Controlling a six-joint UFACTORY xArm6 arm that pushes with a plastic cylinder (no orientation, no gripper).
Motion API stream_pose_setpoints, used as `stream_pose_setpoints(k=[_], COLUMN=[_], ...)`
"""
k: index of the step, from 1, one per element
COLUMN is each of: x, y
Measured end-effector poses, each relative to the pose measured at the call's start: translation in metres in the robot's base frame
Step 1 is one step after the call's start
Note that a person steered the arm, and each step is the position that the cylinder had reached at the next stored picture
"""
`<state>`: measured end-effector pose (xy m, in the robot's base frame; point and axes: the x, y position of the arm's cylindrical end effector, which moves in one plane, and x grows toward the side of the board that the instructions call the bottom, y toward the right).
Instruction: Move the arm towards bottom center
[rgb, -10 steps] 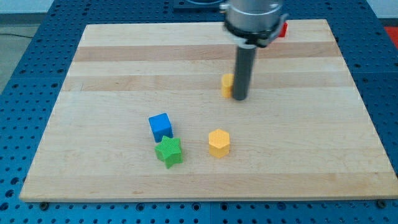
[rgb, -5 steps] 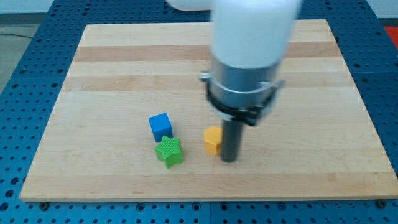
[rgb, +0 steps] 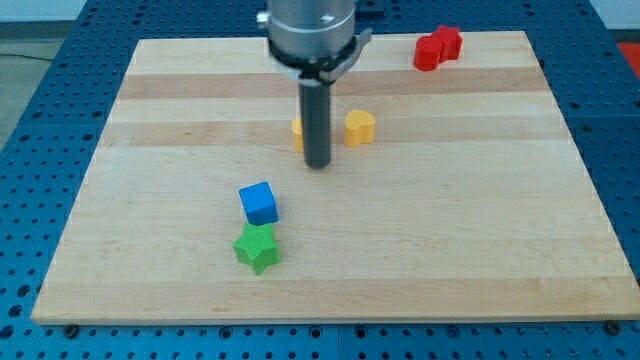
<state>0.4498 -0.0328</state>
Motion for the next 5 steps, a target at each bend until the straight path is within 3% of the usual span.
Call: stream_pose_setpoints(k=[1,2,3,4,5], x=[-0.009,-0.065,-0.008,0.063,0.157], y=[-0.061,-0.027,-0.027,0.05,-0.005])
